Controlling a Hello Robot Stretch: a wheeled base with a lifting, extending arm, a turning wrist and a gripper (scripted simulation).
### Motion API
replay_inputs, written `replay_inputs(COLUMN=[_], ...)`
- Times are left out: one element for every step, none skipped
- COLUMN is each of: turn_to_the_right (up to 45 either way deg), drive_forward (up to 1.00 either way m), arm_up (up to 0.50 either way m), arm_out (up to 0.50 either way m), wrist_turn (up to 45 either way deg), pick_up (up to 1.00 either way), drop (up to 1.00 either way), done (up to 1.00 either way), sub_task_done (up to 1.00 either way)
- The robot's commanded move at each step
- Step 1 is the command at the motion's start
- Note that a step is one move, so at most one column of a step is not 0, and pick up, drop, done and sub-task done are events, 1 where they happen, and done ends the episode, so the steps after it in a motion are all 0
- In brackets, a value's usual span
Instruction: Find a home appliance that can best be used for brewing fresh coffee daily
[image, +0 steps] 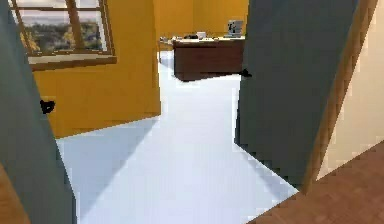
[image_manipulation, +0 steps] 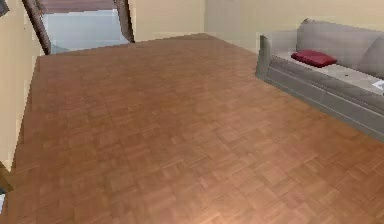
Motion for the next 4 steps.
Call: replay_inputs(turn_to_the_right=[0.0,0.0,0.0,18.0], drive_forward=[0.50,1.00,0.70,0.00], arm_up=[0.00,0.00,0.00,0.00], arm_out=[0.00,0.00,0.00,0.00], wrist_turn=[0.0,0.0,0.0,0.0], pick_up=[0.00,0.00,0.00,0.00], drop=[0.00,0.00,0.00,0.00], done=[0.00,0.00,0.00,0.00], sub_task_done=[0.00,0.00,0.00,0.00])
